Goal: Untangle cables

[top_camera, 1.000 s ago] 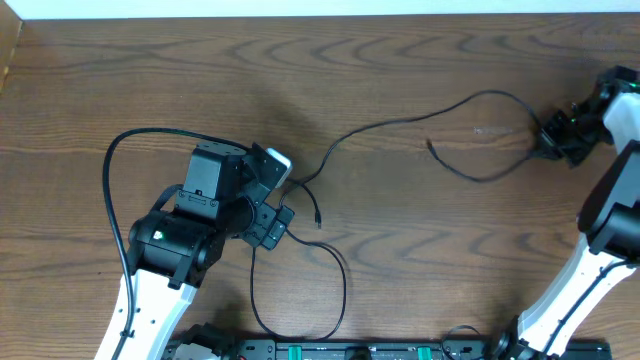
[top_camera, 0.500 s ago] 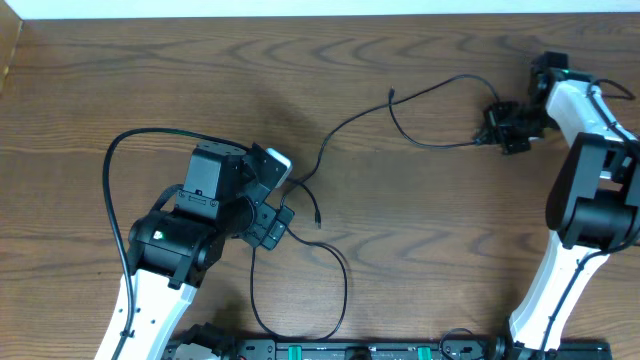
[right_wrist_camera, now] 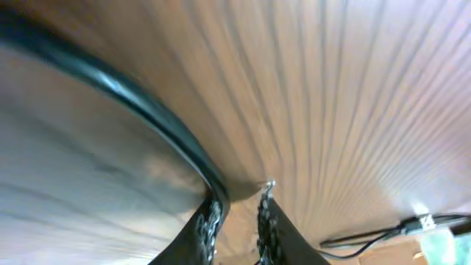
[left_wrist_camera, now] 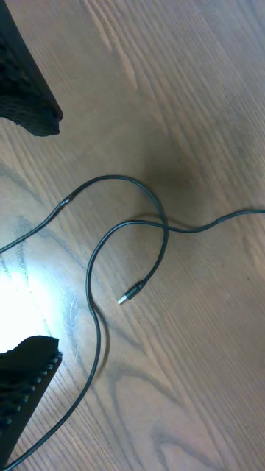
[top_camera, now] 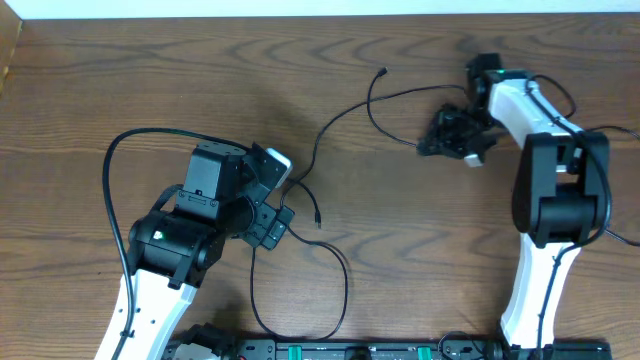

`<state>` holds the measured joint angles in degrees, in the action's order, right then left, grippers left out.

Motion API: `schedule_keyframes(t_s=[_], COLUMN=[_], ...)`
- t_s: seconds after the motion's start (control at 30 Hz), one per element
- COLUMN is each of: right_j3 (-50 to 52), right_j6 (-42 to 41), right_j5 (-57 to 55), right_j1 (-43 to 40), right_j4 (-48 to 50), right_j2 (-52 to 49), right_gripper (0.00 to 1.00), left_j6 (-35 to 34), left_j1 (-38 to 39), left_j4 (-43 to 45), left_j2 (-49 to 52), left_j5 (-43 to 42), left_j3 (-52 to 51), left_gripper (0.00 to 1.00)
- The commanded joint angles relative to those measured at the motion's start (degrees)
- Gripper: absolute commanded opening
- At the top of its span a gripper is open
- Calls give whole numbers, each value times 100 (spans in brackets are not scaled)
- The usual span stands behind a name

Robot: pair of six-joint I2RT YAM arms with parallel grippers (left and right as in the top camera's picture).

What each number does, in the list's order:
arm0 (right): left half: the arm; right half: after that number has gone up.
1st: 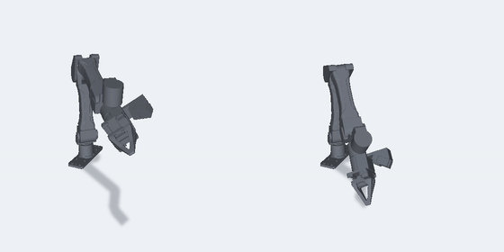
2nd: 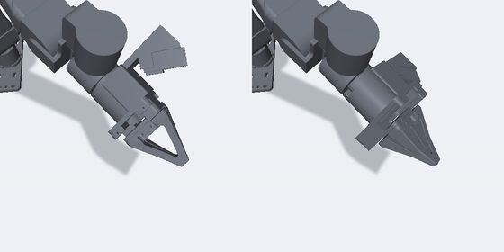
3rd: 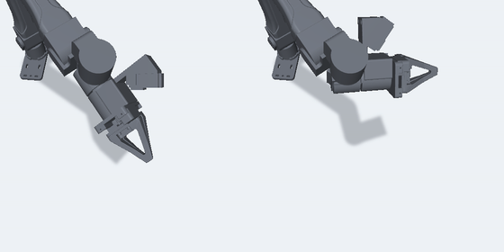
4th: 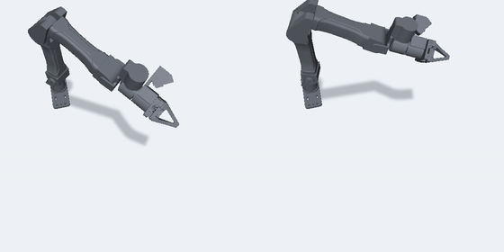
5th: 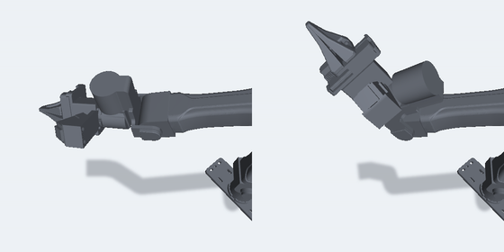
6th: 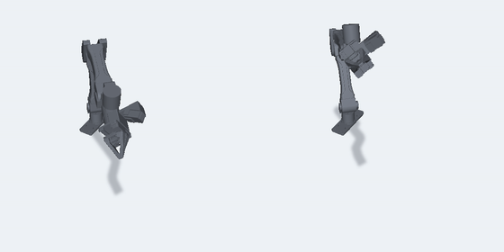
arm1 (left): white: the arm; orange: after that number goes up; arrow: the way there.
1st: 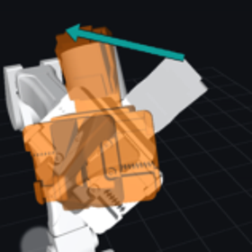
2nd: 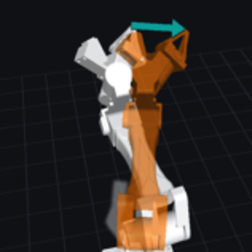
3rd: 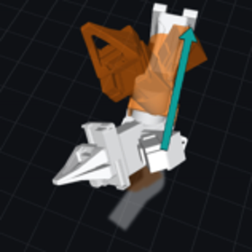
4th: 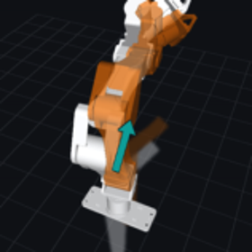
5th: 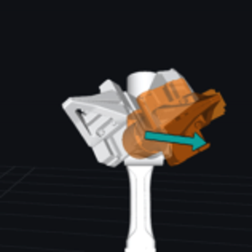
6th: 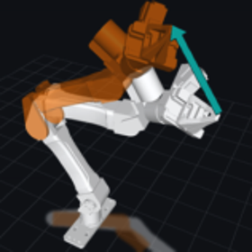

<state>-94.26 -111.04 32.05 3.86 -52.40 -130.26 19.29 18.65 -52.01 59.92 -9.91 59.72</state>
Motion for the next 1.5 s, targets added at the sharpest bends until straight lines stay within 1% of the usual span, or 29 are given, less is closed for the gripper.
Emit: schedule_keyframes(t_s=[0.0, 0.03, 0.07, 0.1, 0.13, 0.17, 0.27, 0.37, 0.53, 0.63, 0.77, 0.87, 0.97, 1.03, 1.13, 1.27, 1.3, 1.33, 1.37, 1.47], right_j3=[144, 144, 144, 144, 144, 144, 144, 144, 142, 142, 142, 142, 142, 142, 142, 142, 142, 142, 142, 142], right_j6=[-634, -634, -634, -448, 13, 310, 1154, 1443, 1606, 1921, 2844, 3884, 4498, 4964, 5440, 5939, 5987, 6120, 6288, 6948], right_j5=[308, 260, 205, 59, -28, -48, -37, -35, -22, -46, -437, -887, -1259, -1513, -1917, -2212, -2339, -2673, -2828, -2885], right_j1=[275, 393, 437, 501, 540, 551, 557, 560, 564, 575, 651, 911, 1198, 1425, 1753, 2225, 2306, 2492, 2612, 2879], right_j4=[431, 787, 861, 861, 881, 901, 1143, 1130, 1178, 1462, 2052, 2704, 3067, 3252, 3233, 3058, 2970, 2771, 2667, 2573], right_j2=[-295, -295, -295, -295, -295, -295, -280, -245, -151, 48, 446, 822, 1119, 1279, 1412, 1421, 1421, 1421, 1421, 1419], right_gripper=[11, 1, 1, 1, 1, 2, 1, 1, 1, 1, 1, 1, 1, 4, 11, 15, 15, 17, 19, 22], left_j6=[-50, -50, -48, -50, -50, -50, -50, -50, -59, -116, -310, -470, -527, -616, -638, -664, -761, -1088, -1248, -1759], left_j1=[2, 2, 2, 2, 2, 2, 2, 2, 2, 2, 2, 2, 2, 2, 2, -72, -127, -291, -387, -826], left_j4=[24, 24, 24, 24, 24, 26, 26, 33, 125, 308, 625, 859, 942, 953, 949, 951, 955, 966, 970, 973], left_j2=[22, 22, 22, 22, 22, 22, 22, 22, 20, 20, 20, 20, 20, 20, 20, 20, 20, 20, 20, 20], left_j5=[76, 76, 76, 76, 74, 74, 76, 76, 74, 74, 76, 76, 76, 76, 76, 94, 166, 479, 623, 918], left_j3=[125, 125, 125, 125, 125, 125, 125, 125, 125, 125, 125, 125, 125, 125, 125, 125, 125, 125, 125, 125], left_gripper=[92, 92, 92, 92, 92, 92, 92, 92, 92, 92, 92, 92, 92, 92, 92, 92, 92, 92, 93, 92])
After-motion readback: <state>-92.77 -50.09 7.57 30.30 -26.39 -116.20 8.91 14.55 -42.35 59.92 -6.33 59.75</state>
